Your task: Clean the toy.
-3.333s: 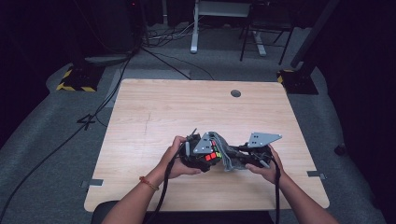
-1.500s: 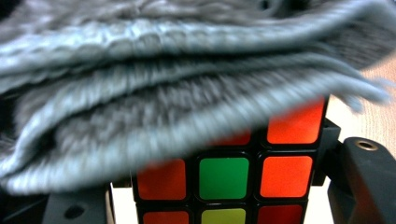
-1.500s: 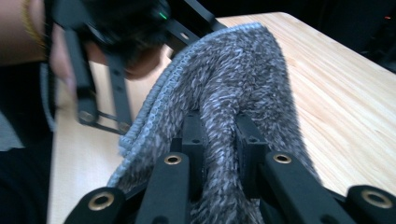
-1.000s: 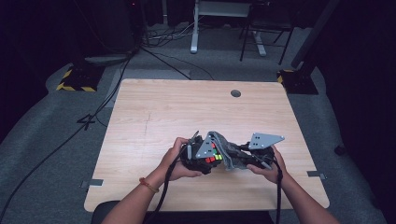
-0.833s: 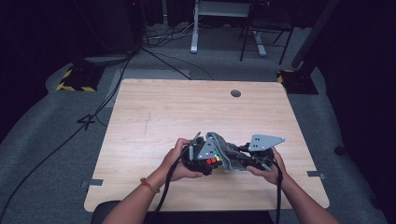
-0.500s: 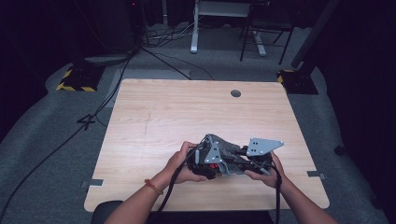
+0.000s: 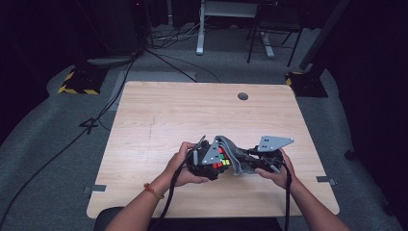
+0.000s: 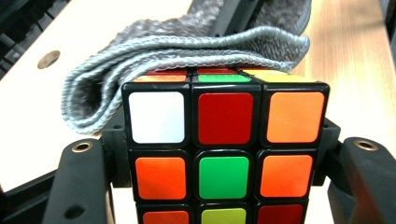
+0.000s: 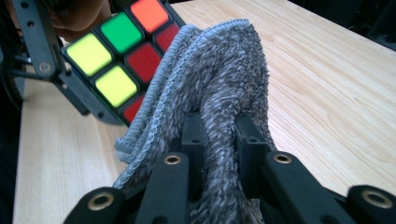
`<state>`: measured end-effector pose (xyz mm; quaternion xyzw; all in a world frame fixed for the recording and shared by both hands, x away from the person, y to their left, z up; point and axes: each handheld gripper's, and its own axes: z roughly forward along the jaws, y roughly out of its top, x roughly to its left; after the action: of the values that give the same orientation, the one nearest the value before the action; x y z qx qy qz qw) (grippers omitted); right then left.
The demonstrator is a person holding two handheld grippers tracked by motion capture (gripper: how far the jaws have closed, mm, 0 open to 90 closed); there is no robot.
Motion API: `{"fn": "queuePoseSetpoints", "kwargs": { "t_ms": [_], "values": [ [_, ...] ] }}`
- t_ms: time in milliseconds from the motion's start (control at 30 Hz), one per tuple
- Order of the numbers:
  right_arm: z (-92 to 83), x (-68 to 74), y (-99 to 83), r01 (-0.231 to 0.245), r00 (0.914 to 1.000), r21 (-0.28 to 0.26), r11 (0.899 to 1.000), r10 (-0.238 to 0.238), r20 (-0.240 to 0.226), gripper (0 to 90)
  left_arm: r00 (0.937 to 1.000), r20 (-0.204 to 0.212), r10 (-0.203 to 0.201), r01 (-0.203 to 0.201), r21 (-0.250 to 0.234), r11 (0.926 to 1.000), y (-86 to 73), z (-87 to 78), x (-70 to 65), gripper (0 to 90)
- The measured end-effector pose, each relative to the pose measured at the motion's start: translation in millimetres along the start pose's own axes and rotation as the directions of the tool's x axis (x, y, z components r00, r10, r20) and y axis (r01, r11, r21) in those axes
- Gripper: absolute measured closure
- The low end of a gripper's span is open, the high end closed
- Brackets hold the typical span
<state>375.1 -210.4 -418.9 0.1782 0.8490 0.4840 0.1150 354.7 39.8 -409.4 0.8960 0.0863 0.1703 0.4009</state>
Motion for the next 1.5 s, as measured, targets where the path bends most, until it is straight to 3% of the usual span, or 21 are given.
{"fn": "queuePoseSetpoints", "kwargs": {
  "t_ms": [233, 433, 600, 767, 933, 1100, 1200, 1400, 1500],
  "values": [
    [-2.2, -0.1, 0.0, -0.041, 0.9973, -0.052, 0.998, 0.038, -0.063, 78.0, 0.9998, 0.021, 0.001, -0.001, -0.021, 0.9998, -1.9, 0.3, -0.2, 33.4],
    [-4.4, -0.3, 0.7, -0.076, 0.9895, -0.106, 0.991, 0.062, -0.130, 78.1, 0.9995, 0.030, 0.004, -0.003, -0.028, 0.9996, -2.6, 2.9, -1.6, 33.3],
    [-4.8, 3.4, 2.5, -0.057, 0.9929, -0.098, 0.994, 0.046, -0.110, 78.1, 0.9995, 0.029, 0.011, -0.010, -0.011, 0.9999, -2.3, 6.0, -3.2, 33.3],
    [-2.8, 20.4, 10.7, 0.020, 0.9967, -0.078, 0.997, -0.026, -0.077, 78.1, 0.9992, 0.025, 0.032, -0.033, 0.044, 0.9985, -0.1, 16.3, -8.6, 33.2],
    [-2.5, 25.1, 13.7, 0.025, 0.9960, -0.075, 0.997, -0.032, -0.084, 78.1, 0.9995, 0.021, 0.023, -0.025, 0.068, 0.9974, 1.7, 25.6, -12.3, 33.2],
    [0.4, 29.1, 14.6, 0.053, 0.9967, -0.048, 0.997, -0.056, -0.059, 78.0, 0.9992, 0.019, 0.036, -0.037, 0.087, 0.9955, 1.6, 28.3, -12.0, 33.3],
    [-1.1, 25.5, 14.1, 0.050, 0.9980, -0.042, 0.998, -0.052, -0.036, 77.9, 0.9996, 0.003, 0.029, -0.030, 0.065, 0.9975, 1.6, 21.2, -7.6, 33.3],
    [-3.3, 6.8, 5.2, -0.006, 1.0000, -0.040, 0.999, 0.006, -0.002, 77.9, 0.9997, -0.025, -0.006, 0.006, -0.009, 0.9999, -1.7, 2.0, 1.7, 33.4],
    [-1.6, -0.9, 0.2, -0.050, 0.9984, -0.049, 0.998, 0.049, -0.028, 77.8, 0.9997, -0.024, -0.005, 0.004, -0.049, 0.9988, -2.1, -5.9, 3.2, 33.4]
  ]
}}
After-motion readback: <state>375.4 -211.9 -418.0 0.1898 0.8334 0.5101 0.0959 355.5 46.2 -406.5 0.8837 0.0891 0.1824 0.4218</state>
